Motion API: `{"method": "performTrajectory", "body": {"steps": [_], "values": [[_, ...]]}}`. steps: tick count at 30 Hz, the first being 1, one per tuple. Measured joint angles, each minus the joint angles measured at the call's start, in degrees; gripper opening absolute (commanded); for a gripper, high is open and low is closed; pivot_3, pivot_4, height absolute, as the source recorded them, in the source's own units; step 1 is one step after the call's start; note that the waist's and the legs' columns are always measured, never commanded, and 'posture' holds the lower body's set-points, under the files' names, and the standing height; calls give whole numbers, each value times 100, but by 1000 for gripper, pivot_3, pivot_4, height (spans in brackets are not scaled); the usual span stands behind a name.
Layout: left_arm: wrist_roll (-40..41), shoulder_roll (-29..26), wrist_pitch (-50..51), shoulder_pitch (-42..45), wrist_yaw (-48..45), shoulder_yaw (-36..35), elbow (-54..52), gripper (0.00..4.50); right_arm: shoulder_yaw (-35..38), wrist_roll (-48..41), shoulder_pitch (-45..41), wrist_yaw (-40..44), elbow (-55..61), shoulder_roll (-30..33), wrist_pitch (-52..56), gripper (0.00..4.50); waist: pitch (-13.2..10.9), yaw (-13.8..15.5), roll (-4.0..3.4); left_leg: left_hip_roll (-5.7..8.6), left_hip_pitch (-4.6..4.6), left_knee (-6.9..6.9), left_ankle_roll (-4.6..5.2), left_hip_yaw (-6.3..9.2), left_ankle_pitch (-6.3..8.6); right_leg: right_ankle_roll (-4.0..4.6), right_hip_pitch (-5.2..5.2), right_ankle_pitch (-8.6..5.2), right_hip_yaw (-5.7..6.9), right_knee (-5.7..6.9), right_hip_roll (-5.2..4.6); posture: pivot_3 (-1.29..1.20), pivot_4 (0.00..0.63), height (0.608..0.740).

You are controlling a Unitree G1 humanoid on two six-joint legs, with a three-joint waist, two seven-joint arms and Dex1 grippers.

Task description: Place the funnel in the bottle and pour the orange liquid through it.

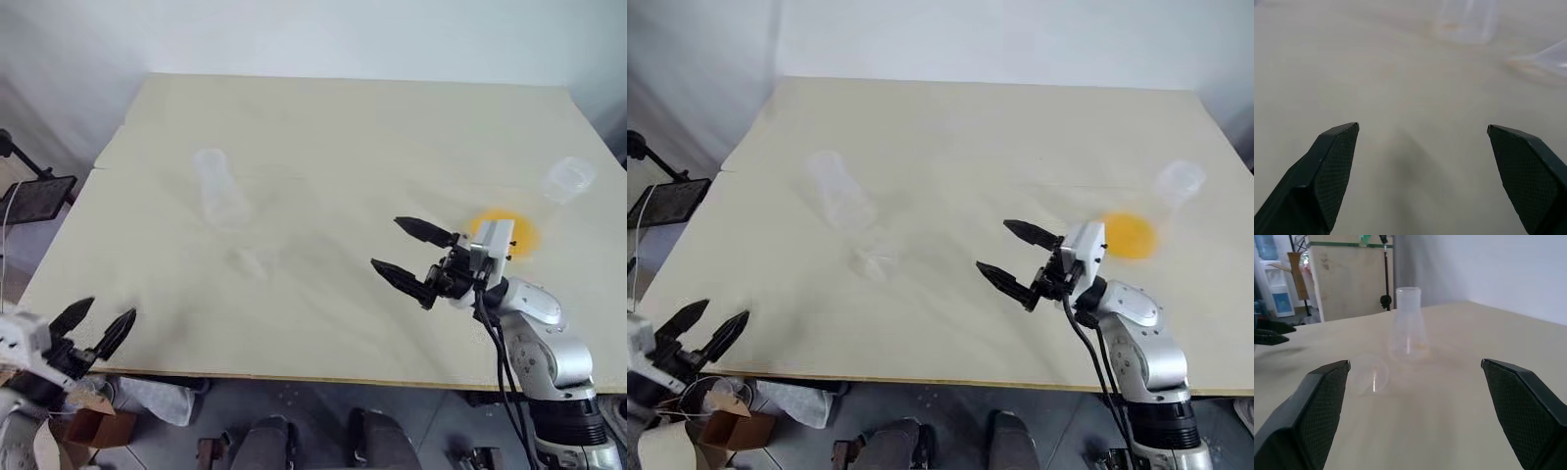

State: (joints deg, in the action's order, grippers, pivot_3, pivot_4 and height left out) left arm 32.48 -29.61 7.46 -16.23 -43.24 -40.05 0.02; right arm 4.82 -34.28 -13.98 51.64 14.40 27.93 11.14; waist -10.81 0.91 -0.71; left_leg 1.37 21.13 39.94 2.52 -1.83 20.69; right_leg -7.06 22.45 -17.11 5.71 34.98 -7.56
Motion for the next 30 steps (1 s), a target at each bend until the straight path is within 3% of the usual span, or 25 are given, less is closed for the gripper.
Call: {"method": "performTrajectory", "body": {"steps": [6,12,17,23,30], "values": [[66,-1,103,443,112,208,-103,4467,11,-1,-78,-2,-22,-18,28,4500,0,55,0,1,2,0,0,7,2,0,1,0,6,1,-2,0,150,740],[-86,-227,507,2918,361,1376,181,4467,136,55,209,20,-78,91,4,4500,7,33,12,15,0,3,4,-3,-1,-1,11,1,24,39,6,0,150,740],[-479,-233,434,4355,300,2054,1359,4467,274,109,372,-81,-39,97,0,4500,6,-129,13,18,-14,-17,6,-42,-1,-3,26,2,55,52,29,0,150,740],[-976,-221,131,5261,138,2559,2530,4467,273,117,380,-217,107,77,1,4500,5,-85,15,13,-4,8,9,-39,-3,-4,22,2,60,53,32,0,150,740],[-1281,53,-260,5890,420,2640,3454,4467,309,116,391,-373,156,77,2,4500,2,-17,21,21,-1,10,11,-34,-4,-8,21,5,62,53,24,0,150,740]]}}
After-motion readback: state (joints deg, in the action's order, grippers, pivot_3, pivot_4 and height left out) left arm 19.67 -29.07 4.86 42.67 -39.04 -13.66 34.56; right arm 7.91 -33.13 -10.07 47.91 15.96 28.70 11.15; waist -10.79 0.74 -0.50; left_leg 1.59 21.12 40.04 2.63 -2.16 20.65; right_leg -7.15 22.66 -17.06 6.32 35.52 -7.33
